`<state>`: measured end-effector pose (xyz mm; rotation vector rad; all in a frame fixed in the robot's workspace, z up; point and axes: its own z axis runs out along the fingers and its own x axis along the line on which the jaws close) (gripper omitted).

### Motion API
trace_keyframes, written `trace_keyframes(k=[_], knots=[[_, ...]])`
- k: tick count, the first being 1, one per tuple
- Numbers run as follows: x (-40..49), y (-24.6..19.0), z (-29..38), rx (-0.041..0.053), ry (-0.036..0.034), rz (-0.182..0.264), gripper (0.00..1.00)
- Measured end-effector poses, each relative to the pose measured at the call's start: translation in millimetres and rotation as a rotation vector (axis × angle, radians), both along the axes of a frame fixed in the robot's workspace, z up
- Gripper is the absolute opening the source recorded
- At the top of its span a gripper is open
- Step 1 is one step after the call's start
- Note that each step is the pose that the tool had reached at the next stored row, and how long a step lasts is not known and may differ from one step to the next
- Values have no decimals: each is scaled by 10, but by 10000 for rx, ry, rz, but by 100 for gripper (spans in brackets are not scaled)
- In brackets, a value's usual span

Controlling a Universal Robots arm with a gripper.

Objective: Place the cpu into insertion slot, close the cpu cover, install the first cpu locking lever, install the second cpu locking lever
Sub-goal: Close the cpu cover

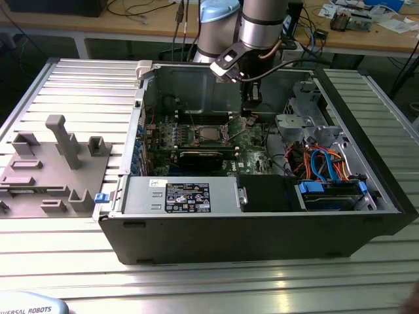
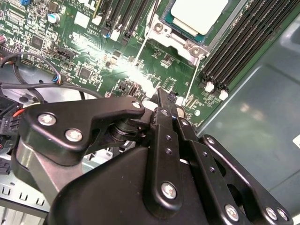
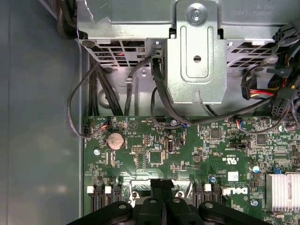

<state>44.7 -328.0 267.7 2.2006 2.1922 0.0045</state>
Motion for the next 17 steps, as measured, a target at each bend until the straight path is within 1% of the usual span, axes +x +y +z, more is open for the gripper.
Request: trace_keyframes(k=[6, 8, 10, 14, 17], knots=[[47, 0, 0, -1, 1, 1, 11], [53, 0, 0, -1, 1, 0, 11], [55, 0, -1, 23, 0, 0, 11], [60, 0, -1, 26, 1, 1, 11], [82, 1, -1, 26, 1, 0, 11]])
